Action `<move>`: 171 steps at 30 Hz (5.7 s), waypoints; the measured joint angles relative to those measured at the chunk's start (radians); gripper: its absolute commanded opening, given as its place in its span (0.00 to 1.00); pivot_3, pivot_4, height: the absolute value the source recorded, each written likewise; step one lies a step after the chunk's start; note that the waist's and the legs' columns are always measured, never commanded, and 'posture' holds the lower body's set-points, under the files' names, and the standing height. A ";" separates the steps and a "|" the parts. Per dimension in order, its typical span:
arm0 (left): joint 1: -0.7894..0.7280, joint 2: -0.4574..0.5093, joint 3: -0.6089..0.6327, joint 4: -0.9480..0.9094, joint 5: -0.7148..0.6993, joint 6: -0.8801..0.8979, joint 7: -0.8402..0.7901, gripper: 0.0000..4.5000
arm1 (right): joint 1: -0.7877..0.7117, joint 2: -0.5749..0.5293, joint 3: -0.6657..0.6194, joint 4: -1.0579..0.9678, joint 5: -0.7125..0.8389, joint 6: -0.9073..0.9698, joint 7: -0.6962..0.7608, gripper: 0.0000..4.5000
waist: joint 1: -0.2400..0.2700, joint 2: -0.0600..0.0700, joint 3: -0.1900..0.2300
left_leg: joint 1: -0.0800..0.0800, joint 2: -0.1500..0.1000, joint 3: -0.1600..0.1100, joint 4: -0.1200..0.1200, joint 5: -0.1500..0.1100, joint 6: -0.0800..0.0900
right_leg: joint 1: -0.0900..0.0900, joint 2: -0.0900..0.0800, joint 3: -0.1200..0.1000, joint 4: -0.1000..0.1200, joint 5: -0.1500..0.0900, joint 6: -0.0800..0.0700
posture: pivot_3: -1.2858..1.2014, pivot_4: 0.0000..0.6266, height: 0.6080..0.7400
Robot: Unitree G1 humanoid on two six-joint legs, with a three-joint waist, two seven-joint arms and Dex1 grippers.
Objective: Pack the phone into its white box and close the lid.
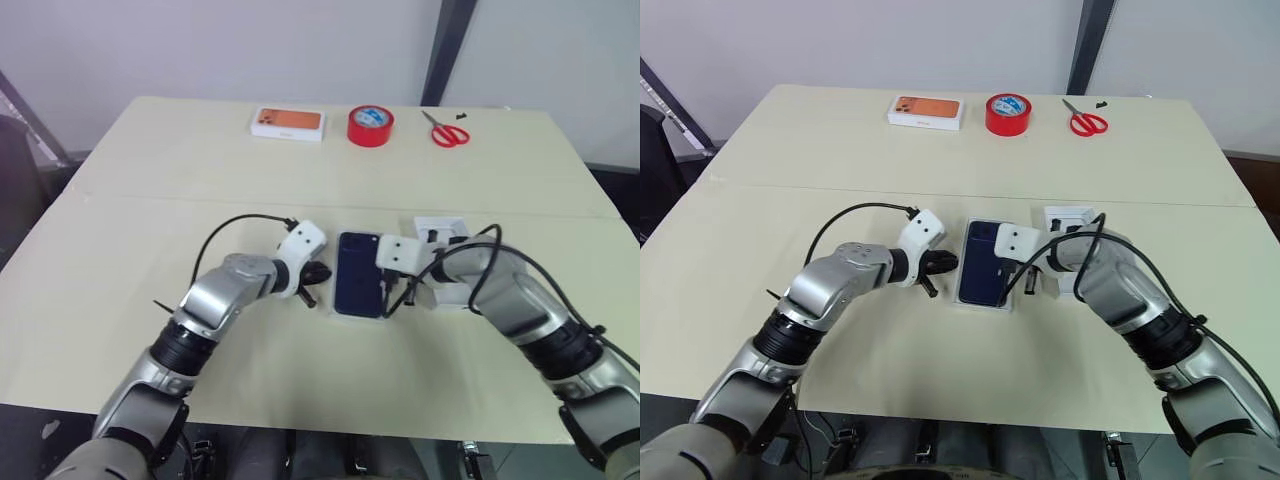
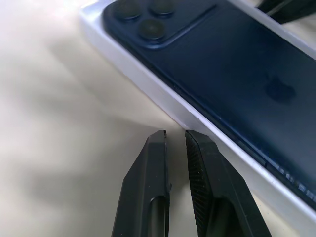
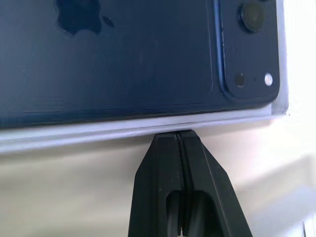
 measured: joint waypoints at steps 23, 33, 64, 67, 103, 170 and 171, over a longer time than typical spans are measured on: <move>0.026 -0.016 -0.026 -0.025 0.036 -0.015 -0.149 0.14 | 0.116 -0.160 -0.183 -0.127 0.125 0.091 0.125 0.42 | -0.012 0.001 0.000 | 0.001 0.002 -0.001 0.003 -0.001 0.001 | 0.002 0.001 0.000 0.001 -0.001 0.001 | 0.52 0.24 0.92; 0.111 0.091 0.110 -0.098 0.009 -0.190 -0.221 0.14 | 0.031 -0.083 -0.363 -0.154 0.295 0.617 0.014 0.64 | -0.018 0.002 0.000 | 0.001 0.003 -0.001 0.005 -0.001 0.002 | 0.002 0.001 0.000 0.002 -0.001 0.001 | 0.52 0.24 0.92; 0.321 0.205 0.331 -0.153 -0.016 -0.472 -0.247 0.14 | -0.214 0.270 -0.736 -0.027 0.733 0.959 -0.393 0.01 | -0.037 0.005 0.000 | 0.001 0.003 -0.001 0.005 -0.003 0.005 | 0.002 0.001 0.000 0.003 -0.001 0.001 | 0.52 0.24 0.92; 0.298 0.195 0.395 -0.066 0.005 -0.485 -0.165 0.14 | -0.238 0.456 -0.850 0.129 1.254 0.959 -0.621 0.01 | -0.042 0.005 0.000 | 0.000 0.004 0.000 0.006 -0.003 0.005 | 0.001 0.001 -0.001 0.004 0.000 0.001 | 0.52 0.24 0.92; 0.153 -0.042 0.057 -0.015 0.126 -0.500 -0.195 0.14 | -0.101 -0.178 -0.265 -0.106 1.348 0.528 -0.873 0.08 | -0.035 0.008 0.001 | -0.004 0.004 0.001 0.012 -0.007 0.012 | 0.001 0.002 0.000 0.001 -0.001 0.003 | 0.52 0.24 0.92; 0.067 -0.054 0.056 -0.055 0.038 -0.084 -0.190 0.14 | 0.173 -0.267 -0.153 -0.315 0.407 0.261 -0.160 0.01 | -0.032 0.008 0.001 | -0.004 0.003 0.000 0.013 -0.007 0.011 | 0.001 0.001 0.000 0.001 -0.001 0.003 | 0.52 0.24 0.92; 0.067 -0.054 0.055 -0.055 0.039 -0.084 -0.191 0.14 | 0.176 -0.267 -0.153 -0.315 0.406 0.261 -0.160 0.01 | -0.032 0.008 0.001 | -0.004 0.003 0.000 0.013 -0.007 0.011 | 0.001 0.001 0.000 0.001 -0.001 0.003 | 0.52 0.24 0.92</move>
